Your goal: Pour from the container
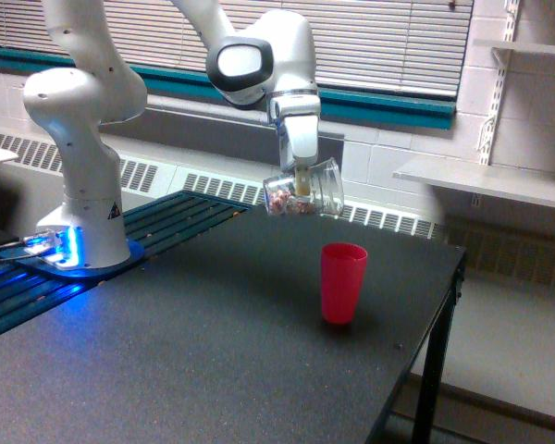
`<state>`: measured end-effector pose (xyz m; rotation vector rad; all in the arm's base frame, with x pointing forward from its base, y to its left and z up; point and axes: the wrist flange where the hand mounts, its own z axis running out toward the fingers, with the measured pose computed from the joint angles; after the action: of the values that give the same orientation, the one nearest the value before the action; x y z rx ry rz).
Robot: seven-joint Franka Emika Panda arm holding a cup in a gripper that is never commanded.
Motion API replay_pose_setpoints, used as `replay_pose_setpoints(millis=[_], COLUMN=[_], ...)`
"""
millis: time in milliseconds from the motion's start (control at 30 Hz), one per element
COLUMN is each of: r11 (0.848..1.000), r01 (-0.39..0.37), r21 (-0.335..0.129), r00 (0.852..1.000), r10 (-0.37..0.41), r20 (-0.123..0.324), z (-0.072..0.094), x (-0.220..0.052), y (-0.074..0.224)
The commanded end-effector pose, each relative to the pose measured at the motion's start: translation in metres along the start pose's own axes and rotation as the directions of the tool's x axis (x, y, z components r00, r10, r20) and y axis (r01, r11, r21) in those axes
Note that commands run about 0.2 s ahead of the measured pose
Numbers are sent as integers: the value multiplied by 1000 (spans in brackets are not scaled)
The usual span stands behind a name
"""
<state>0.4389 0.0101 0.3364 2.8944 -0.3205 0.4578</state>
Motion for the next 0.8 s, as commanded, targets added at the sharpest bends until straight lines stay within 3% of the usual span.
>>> replay_pose_setpoints(millis=[33, 800], r11=[1000, 989], r01=[-7, 68], r21=[-30, -130], r00=[1000, 995], r10=[7, -59], r20=[20, 76], z=[4, 18], x=[-4, -7], y=[-4, -30])
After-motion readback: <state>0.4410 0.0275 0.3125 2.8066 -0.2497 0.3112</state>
